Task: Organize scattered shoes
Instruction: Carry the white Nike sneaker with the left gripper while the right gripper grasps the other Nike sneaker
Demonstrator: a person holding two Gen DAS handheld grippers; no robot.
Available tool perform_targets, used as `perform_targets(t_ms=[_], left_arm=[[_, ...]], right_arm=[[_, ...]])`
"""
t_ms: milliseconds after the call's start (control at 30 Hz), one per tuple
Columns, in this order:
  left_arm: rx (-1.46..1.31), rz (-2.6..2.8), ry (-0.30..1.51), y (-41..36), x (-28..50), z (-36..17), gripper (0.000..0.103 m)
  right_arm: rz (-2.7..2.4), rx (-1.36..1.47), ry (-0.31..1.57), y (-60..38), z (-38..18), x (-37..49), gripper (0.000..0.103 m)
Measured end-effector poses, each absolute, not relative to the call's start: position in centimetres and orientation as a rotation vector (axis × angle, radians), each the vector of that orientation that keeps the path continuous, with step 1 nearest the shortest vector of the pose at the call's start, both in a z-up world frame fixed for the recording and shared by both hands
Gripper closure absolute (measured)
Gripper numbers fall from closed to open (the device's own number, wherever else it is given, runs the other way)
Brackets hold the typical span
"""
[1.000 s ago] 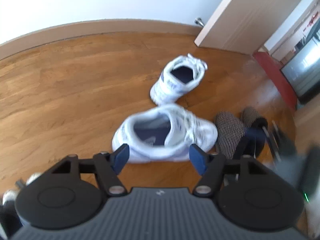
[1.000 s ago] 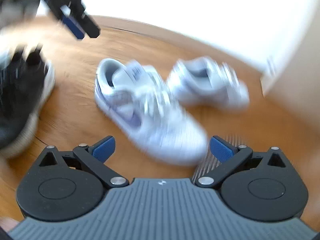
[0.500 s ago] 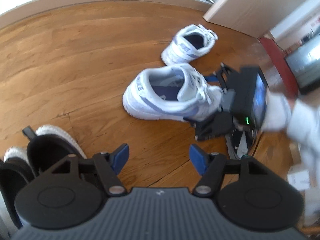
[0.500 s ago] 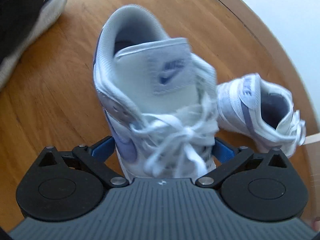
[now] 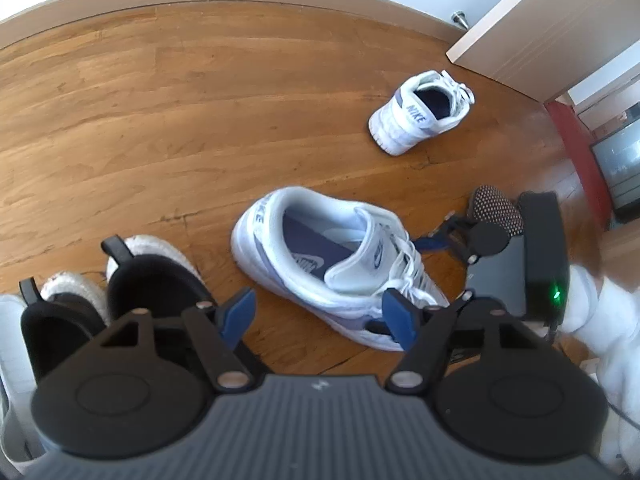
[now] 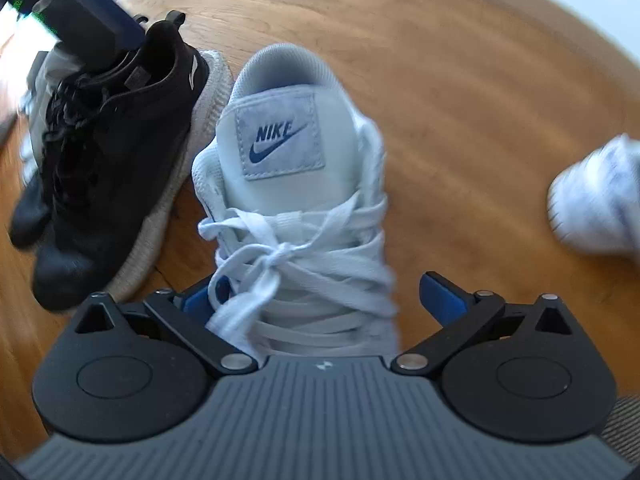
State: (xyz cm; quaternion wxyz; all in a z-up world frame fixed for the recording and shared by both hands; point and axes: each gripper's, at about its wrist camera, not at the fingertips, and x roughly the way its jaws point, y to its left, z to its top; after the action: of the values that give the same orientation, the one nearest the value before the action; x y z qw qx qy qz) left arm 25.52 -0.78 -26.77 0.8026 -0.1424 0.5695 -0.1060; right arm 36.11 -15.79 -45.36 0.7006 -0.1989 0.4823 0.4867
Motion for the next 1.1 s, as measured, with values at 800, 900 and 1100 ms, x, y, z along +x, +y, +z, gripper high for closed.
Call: perform_targets(t_ms=[800,900,1100], left_arm=[[-0.241,-0.279,1.131,-7.1,29.0,-27.2,0.027],[-0.242,-0.311,1.057,-10.5,32.3,-26.9,0.026],[-0.44,-0.053,1.101,-13.8,40.7,-28.6,0.026]], right_arm=[[0.761,0.071,1.134,-20.4,-42.4,31.4,0.012],[0.651,0.09,1.109,-23.4,-41.8,30.3,0.012],[0.457,0.299,1.139,-31.3,-43.4,29.0,0.012]])
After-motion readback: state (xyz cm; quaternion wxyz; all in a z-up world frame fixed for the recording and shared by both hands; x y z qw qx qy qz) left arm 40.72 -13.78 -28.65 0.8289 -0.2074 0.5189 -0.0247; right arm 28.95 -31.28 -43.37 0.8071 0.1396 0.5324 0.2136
